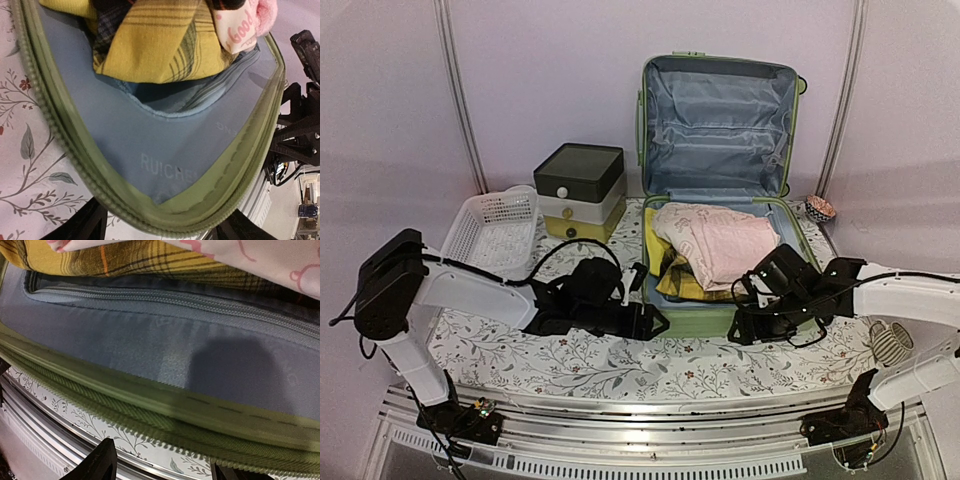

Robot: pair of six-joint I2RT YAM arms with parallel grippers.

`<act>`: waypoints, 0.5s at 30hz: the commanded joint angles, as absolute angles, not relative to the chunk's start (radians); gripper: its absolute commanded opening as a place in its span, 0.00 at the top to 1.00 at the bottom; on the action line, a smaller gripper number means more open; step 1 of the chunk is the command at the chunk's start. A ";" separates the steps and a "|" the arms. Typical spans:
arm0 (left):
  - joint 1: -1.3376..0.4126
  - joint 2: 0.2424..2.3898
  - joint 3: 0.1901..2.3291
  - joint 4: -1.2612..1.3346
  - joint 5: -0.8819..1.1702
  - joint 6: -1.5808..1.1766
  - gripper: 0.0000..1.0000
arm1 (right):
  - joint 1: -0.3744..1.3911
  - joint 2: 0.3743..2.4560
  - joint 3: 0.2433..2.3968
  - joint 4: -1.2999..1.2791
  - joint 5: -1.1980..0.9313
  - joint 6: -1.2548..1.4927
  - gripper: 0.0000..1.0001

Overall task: Open, take out, and arrange the luggage
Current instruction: Adjust the opened luggage at the center of the board.

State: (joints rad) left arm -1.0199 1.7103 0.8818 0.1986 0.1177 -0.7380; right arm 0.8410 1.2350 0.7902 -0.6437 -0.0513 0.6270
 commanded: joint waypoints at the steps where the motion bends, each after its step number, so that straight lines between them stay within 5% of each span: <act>1: -1.004 1.755 0.928 0.240 0.096 -0.723 0.28 | 0.793 1.256 0.812 -0.602 0.034 0.650 0.36; 15: -0.940 1.853 1.032 0.255 0.099 -0.670 0.30 | 0.664 1.338 0.845 -0.534 0.035 0.571 0.38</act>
State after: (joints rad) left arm -0.9840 1.8061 0.9672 0.1402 0.1379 -0.6975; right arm 0.7136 1.3060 0.8124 -0.6182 -0.0128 0.6128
